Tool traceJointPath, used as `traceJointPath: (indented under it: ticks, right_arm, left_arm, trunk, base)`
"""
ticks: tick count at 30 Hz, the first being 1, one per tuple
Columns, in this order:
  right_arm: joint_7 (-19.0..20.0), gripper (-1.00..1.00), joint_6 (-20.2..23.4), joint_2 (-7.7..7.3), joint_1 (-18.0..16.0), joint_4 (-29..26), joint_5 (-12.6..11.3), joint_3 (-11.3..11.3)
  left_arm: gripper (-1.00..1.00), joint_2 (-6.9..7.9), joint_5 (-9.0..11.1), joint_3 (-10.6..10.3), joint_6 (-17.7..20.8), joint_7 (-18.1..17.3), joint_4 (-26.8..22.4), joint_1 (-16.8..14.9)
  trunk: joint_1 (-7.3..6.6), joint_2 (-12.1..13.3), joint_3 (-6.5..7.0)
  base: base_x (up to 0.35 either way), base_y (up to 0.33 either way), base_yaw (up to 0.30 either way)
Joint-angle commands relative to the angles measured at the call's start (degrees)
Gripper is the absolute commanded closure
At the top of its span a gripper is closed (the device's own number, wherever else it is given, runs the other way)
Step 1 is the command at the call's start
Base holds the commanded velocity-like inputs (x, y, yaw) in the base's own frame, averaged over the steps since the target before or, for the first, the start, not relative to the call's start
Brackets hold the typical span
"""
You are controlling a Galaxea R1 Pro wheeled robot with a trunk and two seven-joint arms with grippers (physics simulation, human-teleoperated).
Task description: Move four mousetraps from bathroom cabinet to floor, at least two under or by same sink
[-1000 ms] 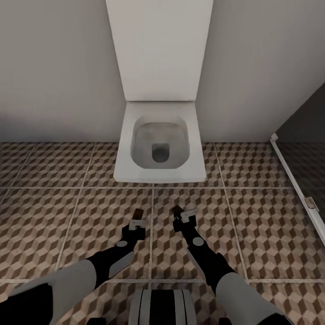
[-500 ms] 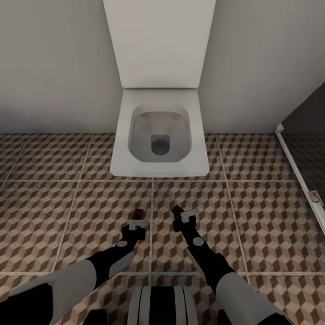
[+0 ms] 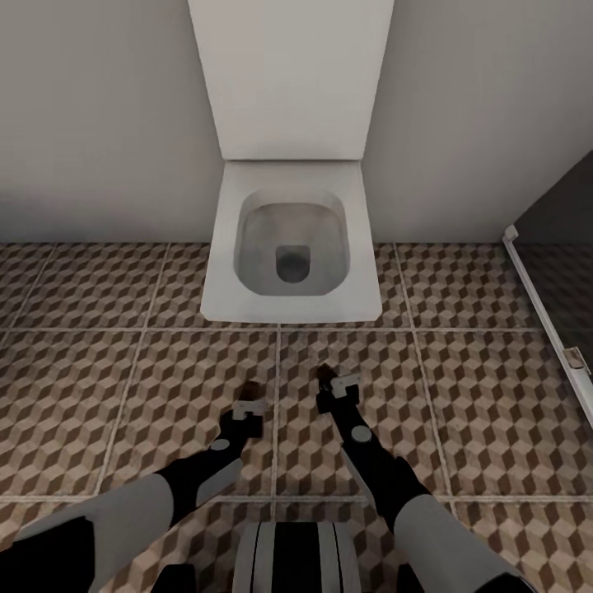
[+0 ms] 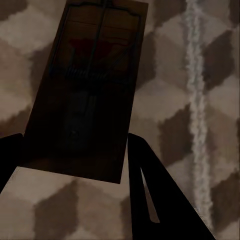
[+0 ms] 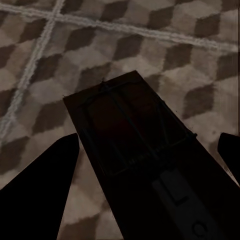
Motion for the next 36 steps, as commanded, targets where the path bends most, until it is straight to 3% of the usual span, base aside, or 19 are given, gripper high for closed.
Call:
traceJointPath:
  ticks: [1,2,3,5,12,23,25,26,29,36]
  right_arm:
    - [-0.61,1.0,0.11,-0.01,-0.04,-0.4,0.52,0.23]
    - [-0.68,1.0,0.28,0.01,-0.04,-0.69,1.11,0.24]
    - [-0.65,1.0,0.31,0.08,-0.04,-0.99,3.52,0.21]
    - [-0.54,1.0,0.1,0.23,-0.04,-0.97,4.83,0.22]
    - [-0.28,1.0,-3.55,1.7,-0.04,-0.32,5.78,0.19]
    - [-0.08,1.0,-4.58,1.7,-0.04,3.16,6.18,0.17]
    - [-0.08,1.0,-4.63,1.7,-0.04,3.37,6.23,0.17]
    - [-0.08,1.0,-4.67,1.7,-0.04,3.5,6.23,0.13]
    - [-0.09,1.0,-5.22,1.7,-0.04,3.6,6.25,0.09]
    - [-0.16,1.0,-7.27,1.7,-0.04,3.68,6.26,0.12]
  left_arm:
    - [1.0,0.18,0.31,-0.45,-0.24,0.6,-0.1,-0.06]
    - [1.0,0.27,0.3,-0.41,-0.27,0.58,-0.09,-0.09]
    - [1.0,0.48,0.27,-0.3,-0.37,0.56,-0.1,-0.08]
    - [1.0,0.59,0.19,-0.05,-0.31,0.62,-0.06,-0.09]
    - [1.0,-0.27,-0.19,0.47,-0.01,4.45,-0.08,-0.27]
    - [1.0,-1.15,-0.85,0.81,2.89,5.72,-0.36,-3.48]
    - [1.0,-1.55,-2.71,0.83,2.89,5.78,-0.42,-3.63]
    - [1.0,-1.73,-6.18,0.81,2.82,5.85,-0.45,-3.7]
    - [1.0,-1.68,-10.87,0.81,2.59,5.87,-0.42,-3.73]
    - [1.0,-1.64,-12.86,0.72,2.41,5.61,-0.38,-3.74]
  trunk:
    - [-0.01,-0.01,-0.03]
    - [-0.01,-0.01,-0.03]
    - [-0.01,-0.01,-0.03]
    - [-0.01,-0.01,-0.03]
    - [-0.01,-0.01,-0.03]
    - [-0.01,-0.01,-0.03]
    - [-0.01,-0.01,-0.03]
    - [-0.01,-0.01,-0.03]
    - [-0.01,-0.01,-0.03]
    - [-0.01,-0.01,-0.03]
  base:
    - [0.0,0.0,0.0]
    - [0.0,0.0,0.0]
    - [0.0,0.0,0.0]
    - [0.0,0.0,0.0]
    - [0.0,0.0,0.0]
    - [0.0,0.0,0.0]
    - [0.0,0.0,0.0]
    - [0.0,0.0,0.0]
    - [0.0,0.0,0.0]
    - [0.0,0.0,0.0]
